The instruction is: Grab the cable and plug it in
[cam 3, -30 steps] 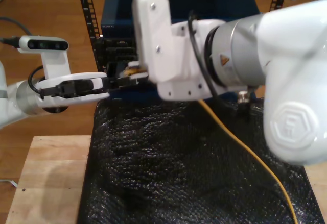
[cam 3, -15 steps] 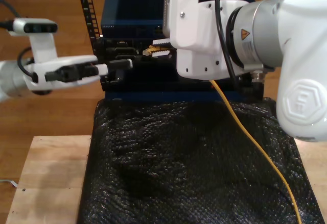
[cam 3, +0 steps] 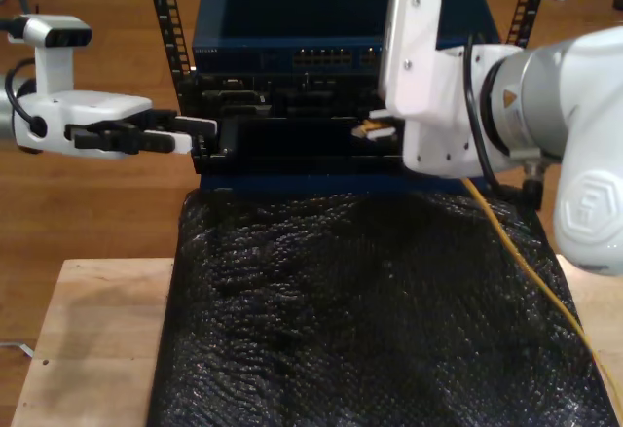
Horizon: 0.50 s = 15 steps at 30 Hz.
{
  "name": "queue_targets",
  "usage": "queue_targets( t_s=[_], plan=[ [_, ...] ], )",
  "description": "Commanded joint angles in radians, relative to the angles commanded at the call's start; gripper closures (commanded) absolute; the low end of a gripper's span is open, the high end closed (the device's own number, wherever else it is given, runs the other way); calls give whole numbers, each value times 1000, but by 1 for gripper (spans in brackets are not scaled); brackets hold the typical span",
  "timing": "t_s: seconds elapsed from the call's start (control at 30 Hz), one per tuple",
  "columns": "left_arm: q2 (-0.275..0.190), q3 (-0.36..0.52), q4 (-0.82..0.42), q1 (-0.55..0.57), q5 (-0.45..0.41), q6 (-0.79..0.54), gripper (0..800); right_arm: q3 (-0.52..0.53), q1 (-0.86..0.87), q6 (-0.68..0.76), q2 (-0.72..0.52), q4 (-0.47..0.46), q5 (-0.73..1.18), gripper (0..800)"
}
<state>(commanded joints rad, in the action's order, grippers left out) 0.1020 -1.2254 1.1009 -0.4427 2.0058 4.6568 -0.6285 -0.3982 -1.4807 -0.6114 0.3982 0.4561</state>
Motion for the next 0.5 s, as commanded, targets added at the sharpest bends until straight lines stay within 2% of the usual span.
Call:
queue_targets(
  t_s=[0.2,0.4,0.5],
  plan=[
    [-38,-20,-132,-6,-81,-69,0,26,55,0,6,-9,0,800],
    [-49,-20,-264,-25,-104,-121,0,34,97,0,52,-32,2,800],
    [-77,-18,-328,-34,-129,-152,0,37,106,0,78,-57,2,800]
  ],
)
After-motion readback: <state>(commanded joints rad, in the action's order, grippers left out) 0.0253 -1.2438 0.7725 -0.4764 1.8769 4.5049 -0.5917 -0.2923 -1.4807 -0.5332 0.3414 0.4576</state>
